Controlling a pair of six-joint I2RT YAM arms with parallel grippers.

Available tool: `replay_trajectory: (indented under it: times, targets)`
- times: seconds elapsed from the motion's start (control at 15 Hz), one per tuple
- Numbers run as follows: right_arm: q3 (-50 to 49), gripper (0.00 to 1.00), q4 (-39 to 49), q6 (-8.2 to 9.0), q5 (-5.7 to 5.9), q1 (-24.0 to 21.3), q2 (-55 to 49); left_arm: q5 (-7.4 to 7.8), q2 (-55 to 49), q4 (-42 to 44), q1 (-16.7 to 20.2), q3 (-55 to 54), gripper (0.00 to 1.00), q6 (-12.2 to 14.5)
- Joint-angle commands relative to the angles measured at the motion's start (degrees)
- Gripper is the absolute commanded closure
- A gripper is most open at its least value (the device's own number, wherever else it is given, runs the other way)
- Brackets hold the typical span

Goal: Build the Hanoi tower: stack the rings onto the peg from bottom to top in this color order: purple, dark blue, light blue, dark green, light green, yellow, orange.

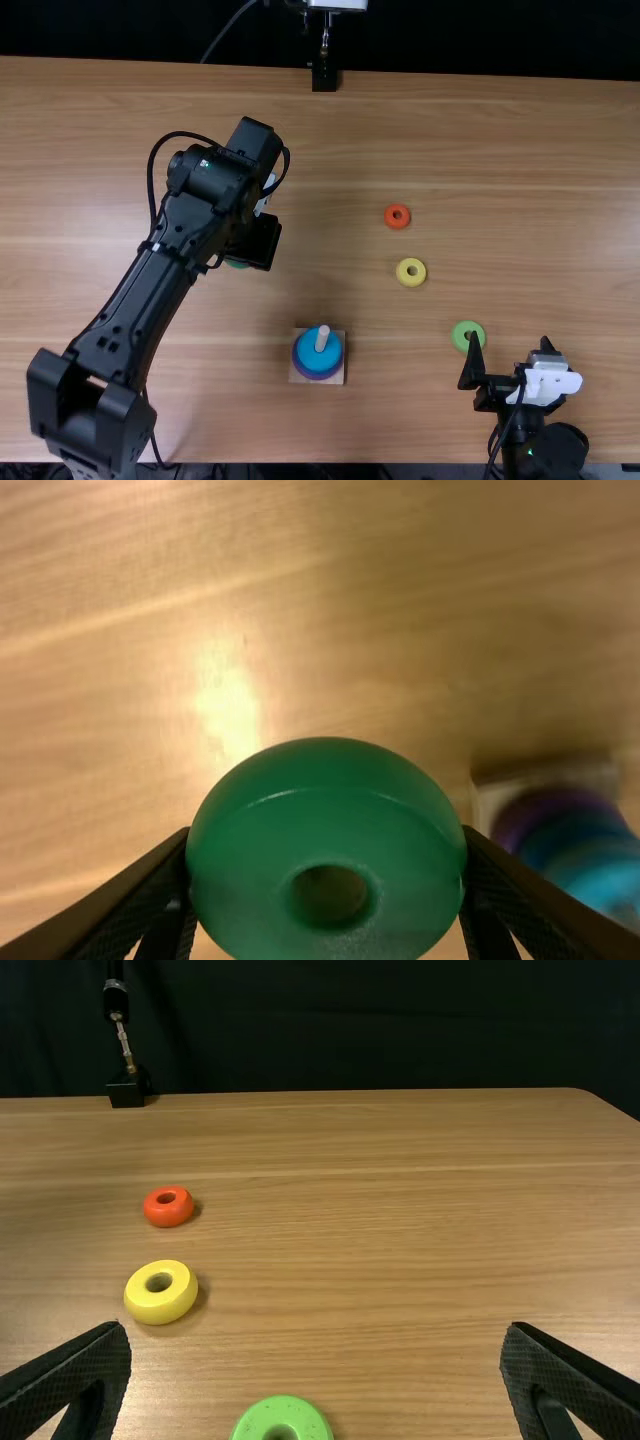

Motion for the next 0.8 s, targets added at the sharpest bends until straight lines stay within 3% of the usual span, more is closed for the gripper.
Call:
replay_trajectory:
  times: [0.0, 0.33, 0.73]
  targets:
    - [-3.63, 0.0, -3.46, 0.31, 1.76, 0.46, -0.73, 0.34, -3.89, -1.25, -2.09, 0.23, 1.0, -3.47]
    - [-3.63, 0.0, -3.46, 0.31, 1.65, 0.46, -0.73, 0.34, -9.34, -3.25, -10.09, 0.23, 1.0, -13.38]
    - [-3.63, 0.0, -3.46, 0.31, 1.65, 0.46, -0.73, 0.34, -11.45, -3.46, -17.12, -1.18, 1.0, -20.34]
